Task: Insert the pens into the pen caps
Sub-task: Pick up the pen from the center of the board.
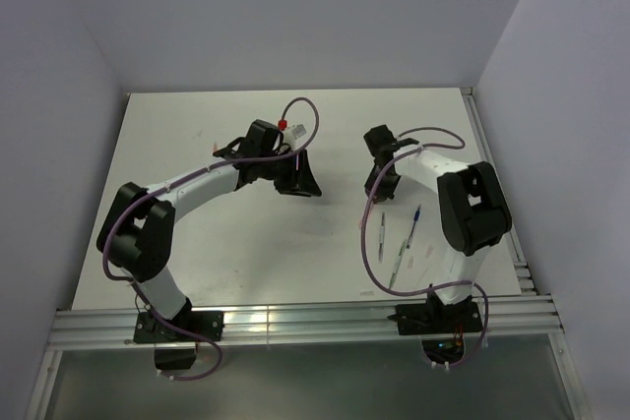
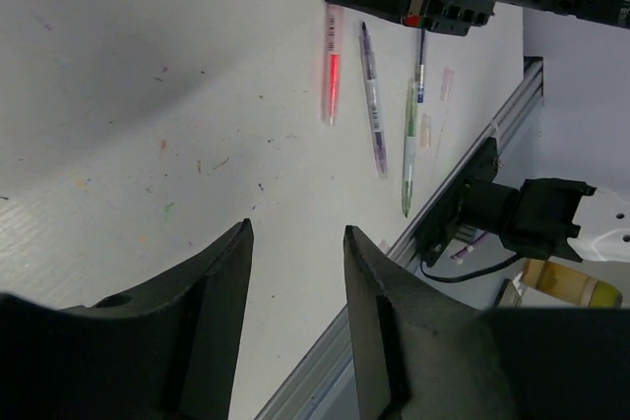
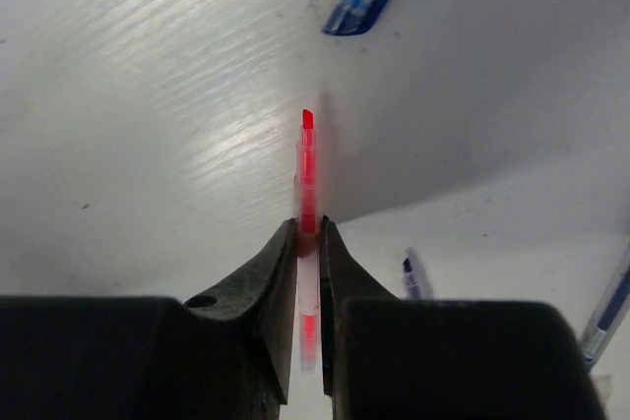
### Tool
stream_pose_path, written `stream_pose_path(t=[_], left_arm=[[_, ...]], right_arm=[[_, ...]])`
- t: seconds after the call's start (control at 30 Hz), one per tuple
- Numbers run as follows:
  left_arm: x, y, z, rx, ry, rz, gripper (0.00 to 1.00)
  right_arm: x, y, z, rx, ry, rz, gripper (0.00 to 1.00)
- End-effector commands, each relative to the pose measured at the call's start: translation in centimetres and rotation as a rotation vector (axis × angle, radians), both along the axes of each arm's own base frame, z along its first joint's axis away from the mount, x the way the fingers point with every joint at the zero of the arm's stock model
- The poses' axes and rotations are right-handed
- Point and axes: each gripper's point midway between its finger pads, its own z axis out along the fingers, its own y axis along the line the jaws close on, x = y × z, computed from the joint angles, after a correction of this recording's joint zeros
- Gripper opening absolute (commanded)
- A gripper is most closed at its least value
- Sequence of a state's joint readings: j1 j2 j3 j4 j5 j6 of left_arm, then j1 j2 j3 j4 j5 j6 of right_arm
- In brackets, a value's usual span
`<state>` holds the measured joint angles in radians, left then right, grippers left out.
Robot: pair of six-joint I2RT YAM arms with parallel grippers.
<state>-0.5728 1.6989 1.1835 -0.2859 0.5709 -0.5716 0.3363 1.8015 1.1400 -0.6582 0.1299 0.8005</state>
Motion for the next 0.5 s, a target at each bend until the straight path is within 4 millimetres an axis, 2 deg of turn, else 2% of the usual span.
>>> stream_pose_path(t=[0.0,0.17,0.27,0.47], left_arm=[[-0.2,-1.5,3.7,-0.141,-0.078,-0.044,0.48],[0.4,-1.8,4.6,-0.187,-0.108,-0.007,0.51],[0.9,-2.1,4.8,-0.209,-0.107,0.020,0.52],[1.6,-3.0,5.8,-0.276,-0.114,0.026,0.54]], right_arm=[[2.4,2.3,4.7,0.135,-0.147,0.044,0.00],[3.4,6.7,10.2,0.312,-0.262,0.113,0.00],[3.7,8.6,12.4,0.386,-0.308,0.136,0.00],[3.7,11.3,15.7,0.474,-0.363,0.176,0.00]])
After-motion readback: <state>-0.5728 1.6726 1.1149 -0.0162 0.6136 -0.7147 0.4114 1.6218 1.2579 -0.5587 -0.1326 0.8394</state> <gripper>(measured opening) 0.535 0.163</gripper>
